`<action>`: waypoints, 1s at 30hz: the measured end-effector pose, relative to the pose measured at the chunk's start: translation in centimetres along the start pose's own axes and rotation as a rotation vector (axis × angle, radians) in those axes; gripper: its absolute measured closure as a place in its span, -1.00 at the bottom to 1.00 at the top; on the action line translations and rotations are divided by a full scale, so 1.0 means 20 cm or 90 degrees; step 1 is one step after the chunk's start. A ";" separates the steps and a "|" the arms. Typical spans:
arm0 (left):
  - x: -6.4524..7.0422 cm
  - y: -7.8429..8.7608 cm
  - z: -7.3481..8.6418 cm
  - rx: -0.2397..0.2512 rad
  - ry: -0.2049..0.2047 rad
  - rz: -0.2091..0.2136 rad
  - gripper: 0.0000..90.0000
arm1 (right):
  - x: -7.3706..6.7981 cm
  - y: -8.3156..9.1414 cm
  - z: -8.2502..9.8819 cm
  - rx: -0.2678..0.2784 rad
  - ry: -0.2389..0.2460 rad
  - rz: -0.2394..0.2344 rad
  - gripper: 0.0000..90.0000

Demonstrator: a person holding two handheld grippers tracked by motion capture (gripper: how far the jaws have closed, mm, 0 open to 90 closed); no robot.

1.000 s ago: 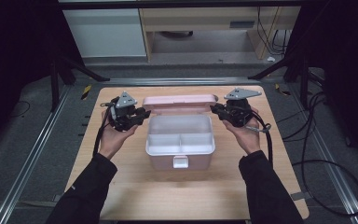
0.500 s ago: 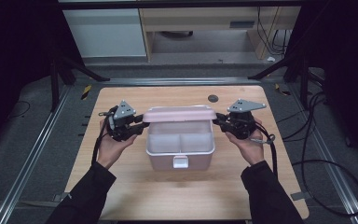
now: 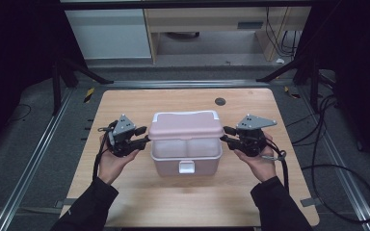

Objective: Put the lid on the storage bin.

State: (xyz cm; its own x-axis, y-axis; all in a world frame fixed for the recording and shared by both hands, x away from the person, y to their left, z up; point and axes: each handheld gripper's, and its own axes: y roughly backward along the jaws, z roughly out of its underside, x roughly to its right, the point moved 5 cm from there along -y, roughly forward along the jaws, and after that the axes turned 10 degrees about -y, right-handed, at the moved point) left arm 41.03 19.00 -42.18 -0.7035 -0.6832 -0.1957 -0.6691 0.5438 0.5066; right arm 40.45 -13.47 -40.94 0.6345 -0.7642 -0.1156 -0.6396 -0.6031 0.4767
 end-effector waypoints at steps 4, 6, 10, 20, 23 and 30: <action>0.02 0.04 0.04 0.012 0.006 0.005 0.25 | 0.00 0.03 0.04 -0.004 0.003 0.003 0.38; 0.04 0.05 0.06 0.011 0.004 0.007 0.22 | 0.00 0.05 0.07 -0.004 0.006 0.007 0.36; 0.05 0.06 0.09 0.005 -0.006 0.005 0.18 | 0.00 0.08 0.11 -0.016 0.009 0.013 0.31; 0.02 0.10 0.20 -0.024 0.006 -0.012 0.11 | 0.08 0.15 0.21 -0.018 -0.019 0.031 0.09; -0.01 0.09 0.25 -0.037 0.016 -0.020 0.07 | 0.15 0.15 0.26 -0.020 -0.039 0.059 -0.10; -0.14 0.05 0.40 -0.081 0.057 -0.059 -0.03 | 0.33 0.13 0.37 -0.023 -0.086 0.143 -0.55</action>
State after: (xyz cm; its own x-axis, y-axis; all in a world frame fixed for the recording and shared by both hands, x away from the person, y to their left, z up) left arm 40.46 25.37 -47.91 -0.6118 -0.7717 -0.1739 -0.6908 0.4141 0.5927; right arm 39.86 -21.83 -46.83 0.4129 -0.9033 -0.1166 -0.7405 -0.4075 0.5344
